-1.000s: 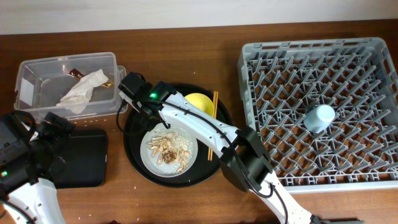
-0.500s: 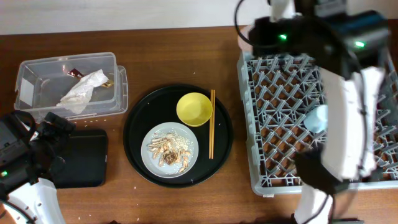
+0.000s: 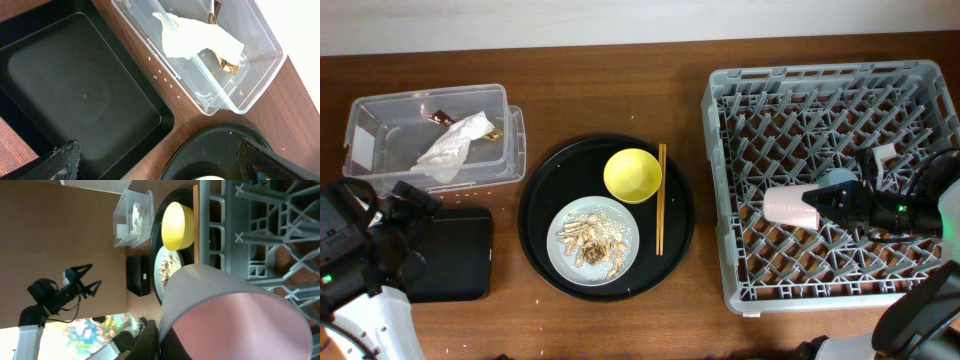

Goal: Sort waste into correct bins and load items into the dishwasher rack
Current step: 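Place the pink cup in the rack with the right gripper, then reach the right gripper to the yellow bowl and grasp it, then set the yellow bowl in the rack with the right gripper, then grasp the chopsticks with the right gripper and place them in the rack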

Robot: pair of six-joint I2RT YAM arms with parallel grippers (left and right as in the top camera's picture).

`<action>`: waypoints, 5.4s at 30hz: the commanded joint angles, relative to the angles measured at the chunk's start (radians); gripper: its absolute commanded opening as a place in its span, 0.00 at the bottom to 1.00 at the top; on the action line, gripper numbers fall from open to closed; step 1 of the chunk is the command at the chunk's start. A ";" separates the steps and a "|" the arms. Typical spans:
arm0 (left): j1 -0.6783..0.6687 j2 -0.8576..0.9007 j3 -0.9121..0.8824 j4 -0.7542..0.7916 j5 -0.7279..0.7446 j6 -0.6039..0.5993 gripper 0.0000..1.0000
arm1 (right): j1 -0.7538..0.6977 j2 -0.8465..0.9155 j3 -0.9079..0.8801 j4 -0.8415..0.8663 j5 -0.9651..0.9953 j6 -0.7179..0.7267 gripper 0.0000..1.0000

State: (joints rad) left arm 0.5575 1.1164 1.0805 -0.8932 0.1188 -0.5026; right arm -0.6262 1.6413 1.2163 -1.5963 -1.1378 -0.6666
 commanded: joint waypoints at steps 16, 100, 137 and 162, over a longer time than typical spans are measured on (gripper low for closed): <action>0.002 -0.003 0.002 0.001 -0.005 -0.008 0.99 | -0.092 0.054 -0.219 0.135 0.100 0.011 0.09; 0.002 -0.003 0.003 0.001 -0.005 -0.008 0.99 | 0.562 0.305 1.006 -0.103 0.258 0.587 0.04; 0.002 -0.003 0.002 0.000 -0.005 -0.008 0.99 | 1.001 0.118 0.523 0.268 0.967 0.853 0.74; 0.002 -0.003 0.002 0.000 -0.005 -0.009 0.99 | 1.206 0.569 0.636 0.714 1.033 0.867 0.04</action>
State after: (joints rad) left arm 0.5575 1.1164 1.0779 -0.8940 0.1184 -0.5026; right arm 0.5842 2.2665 1.7729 -0.8379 -0.0956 0.1848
